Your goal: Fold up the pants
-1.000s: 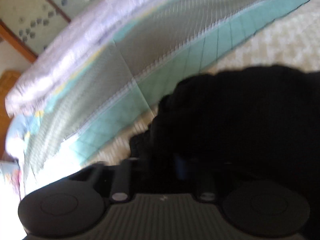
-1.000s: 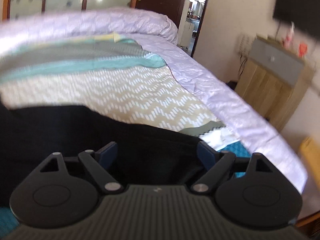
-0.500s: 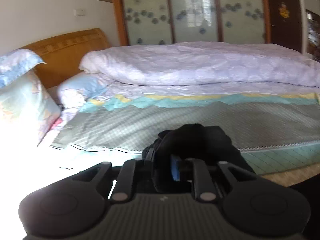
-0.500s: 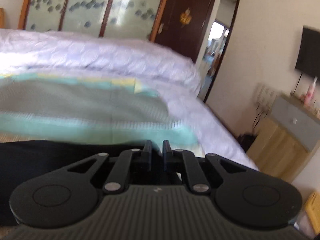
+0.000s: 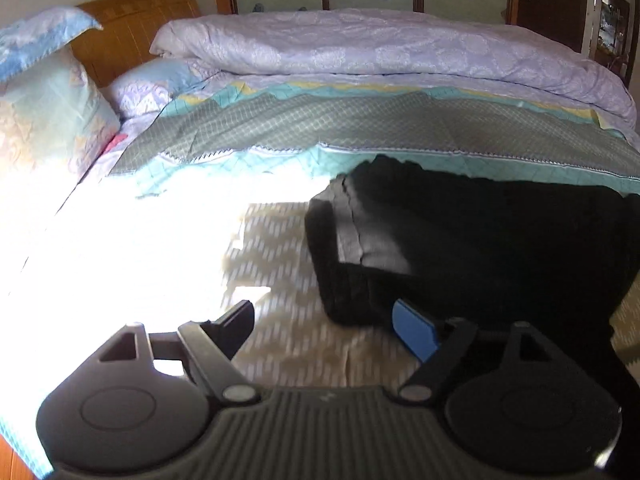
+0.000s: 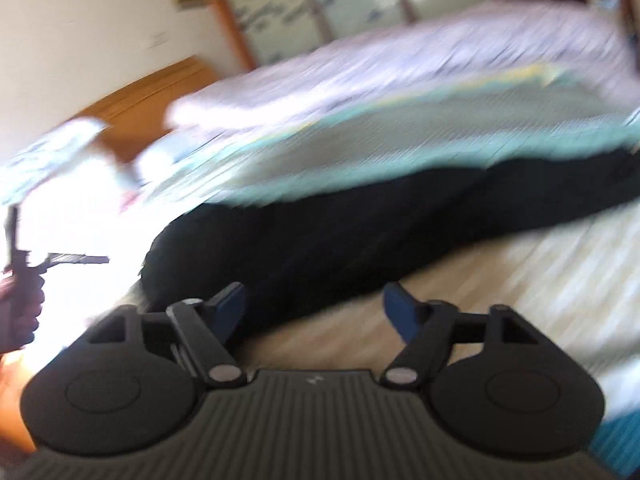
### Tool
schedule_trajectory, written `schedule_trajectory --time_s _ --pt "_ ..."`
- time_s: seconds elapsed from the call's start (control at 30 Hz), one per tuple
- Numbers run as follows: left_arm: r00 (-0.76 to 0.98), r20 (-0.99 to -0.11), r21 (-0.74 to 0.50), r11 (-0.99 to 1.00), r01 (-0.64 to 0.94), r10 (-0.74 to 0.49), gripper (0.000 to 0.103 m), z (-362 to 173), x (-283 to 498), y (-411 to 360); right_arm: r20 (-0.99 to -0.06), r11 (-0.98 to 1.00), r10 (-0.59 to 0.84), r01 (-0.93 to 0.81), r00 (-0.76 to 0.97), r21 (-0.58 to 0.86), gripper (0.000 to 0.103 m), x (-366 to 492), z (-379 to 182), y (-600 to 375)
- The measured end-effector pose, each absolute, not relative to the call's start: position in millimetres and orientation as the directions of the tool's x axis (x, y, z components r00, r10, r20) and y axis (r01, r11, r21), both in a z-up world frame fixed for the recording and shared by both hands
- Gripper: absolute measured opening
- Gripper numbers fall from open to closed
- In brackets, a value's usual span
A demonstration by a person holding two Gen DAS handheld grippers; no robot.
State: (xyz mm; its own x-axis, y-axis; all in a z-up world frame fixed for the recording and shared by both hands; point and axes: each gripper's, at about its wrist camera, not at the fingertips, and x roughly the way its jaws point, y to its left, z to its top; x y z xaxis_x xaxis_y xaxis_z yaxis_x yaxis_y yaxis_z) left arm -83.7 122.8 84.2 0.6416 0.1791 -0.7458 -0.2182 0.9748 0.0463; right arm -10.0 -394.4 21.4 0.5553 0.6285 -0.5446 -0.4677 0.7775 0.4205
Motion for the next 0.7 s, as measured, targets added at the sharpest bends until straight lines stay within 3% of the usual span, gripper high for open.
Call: schedule_trajectory --time_s 0.1,0.2,0.27,0.33,0.5,0.6,0.67,0.7 --pt "0.640 -0.755 -0.028 0.967 -0.252 0.145 0.079 77 -118 128 -0.582 0.687 0.718 -0.520 0.381 0.508 0.086 -59 2 -350" --pt "0.630 -0.767 -0.070 0.959 -0.274 0.124 0.079 75 -138 130 -0.633 0.696 0.697 -0.531 0.337 0.483 0.083 -85 -20 -306" --pt "0.615 -0.778 -0.084 0.948 -0.306 0.129 0.079 73 -152 129 -0.637 0.681 0.715 -0.495 0.288 0.539 0.030 -83 -30 -288" --pt "0.613 -0.782 -0.107 0.943 -0.315 0.116 0.079 75 -160 133 -0.640 0.695 0.707 -0.468 0.301 0.547 0.026 -80 -24 -282" --pt "0.625 -0.771 -0.112 0.940 -0.324 0.124 0.079 82 -169 139 -0.551 0.806 0.592 -0.443 0.588 0.393 0.024 -65 53 -355" --pt "0.623 -0.777 -0.154 0.932 -0.328 0.091 0.079 78 -156 136 -0.503 0.946 0.321 -0.250 0.802 0.206 0.030 -25 100 -404" --pt "0.628 -0.776 -0.180 0.931 -0.319 0.066 0.079 71 -144 126 -0.426 1.000 0.015 -0.003 0.904 0.028 0.069 -6 112 -427" --pt "0.627 -0.777 -0.189 0.931 -0.313 0.053 0.079 70 -140 122 -0.416 0.995 -0.069 0.091 0.907 0.032 0.069 0 114 -438"
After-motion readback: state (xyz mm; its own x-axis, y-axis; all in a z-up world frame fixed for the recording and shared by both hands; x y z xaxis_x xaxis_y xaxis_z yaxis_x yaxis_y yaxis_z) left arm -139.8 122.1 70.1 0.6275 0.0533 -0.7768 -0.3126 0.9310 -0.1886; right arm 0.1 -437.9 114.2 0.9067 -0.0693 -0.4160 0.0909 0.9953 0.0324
